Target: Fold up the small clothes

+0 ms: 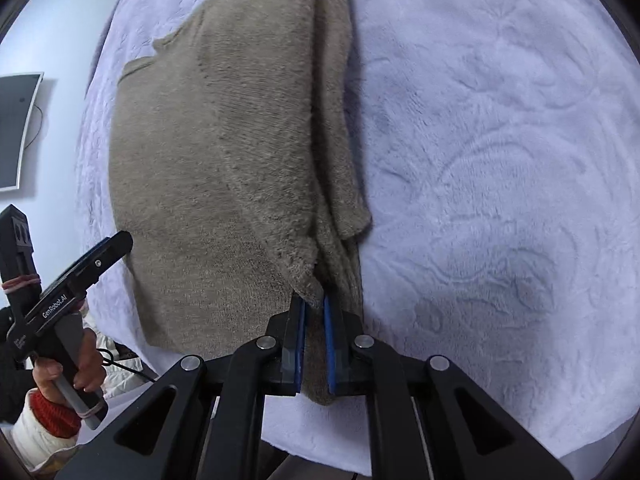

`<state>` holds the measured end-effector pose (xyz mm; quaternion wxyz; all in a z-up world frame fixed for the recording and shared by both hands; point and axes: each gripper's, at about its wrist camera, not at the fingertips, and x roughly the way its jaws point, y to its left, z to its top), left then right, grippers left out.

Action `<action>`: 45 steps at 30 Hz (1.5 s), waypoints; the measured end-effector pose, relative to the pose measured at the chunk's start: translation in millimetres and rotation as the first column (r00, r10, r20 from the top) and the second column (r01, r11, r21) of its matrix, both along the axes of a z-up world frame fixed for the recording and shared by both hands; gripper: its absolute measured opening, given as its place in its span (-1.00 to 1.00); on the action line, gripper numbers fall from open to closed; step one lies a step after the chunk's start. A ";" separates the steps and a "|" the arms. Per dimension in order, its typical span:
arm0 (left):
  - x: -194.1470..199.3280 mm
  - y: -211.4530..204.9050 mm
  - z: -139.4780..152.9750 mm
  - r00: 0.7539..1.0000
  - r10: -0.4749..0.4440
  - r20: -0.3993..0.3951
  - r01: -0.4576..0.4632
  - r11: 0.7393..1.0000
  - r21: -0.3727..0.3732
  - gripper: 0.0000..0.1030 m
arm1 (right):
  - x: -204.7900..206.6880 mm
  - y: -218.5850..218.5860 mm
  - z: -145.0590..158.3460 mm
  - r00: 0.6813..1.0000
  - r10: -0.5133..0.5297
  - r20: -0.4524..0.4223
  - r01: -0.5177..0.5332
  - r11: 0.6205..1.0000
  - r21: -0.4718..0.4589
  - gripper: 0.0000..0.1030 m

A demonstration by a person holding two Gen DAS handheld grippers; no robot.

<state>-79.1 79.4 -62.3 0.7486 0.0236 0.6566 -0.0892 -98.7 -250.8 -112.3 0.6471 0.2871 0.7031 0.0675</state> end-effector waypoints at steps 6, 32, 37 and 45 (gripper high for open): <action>-9.8 6.9 15.2 1.000 -0.014 0.003 0.014 1.000 0.016 0.99 | -3.2 -8.8 9.3 0.999 -0.041 -0.015 0.041 0.999 0.021 -0.84; -13.3 1.3 76.9 1.000 -0.021 0.007 0.021 0.999 0.047 0.99 | 32.4 8.5 97.2 0.995 0.025 0.097 -0.004 0.977 -0.215 0.75; -15.9 -5.6 78.6 0.999 -0.037 0.004 0.037 0.998 0.049 0.99 | 32.1 9.1 102.6 0.992 0.018 0.125 0.015 0.966 -0.259 0.94; -17.1 -10.2 81.2 0.999 -0.050 0.004 0.049 0.997 0.058 0.99 | 39.7 14.8 106.9 0.990 0.027 0.141 0.018 0.953 -0.304 0.99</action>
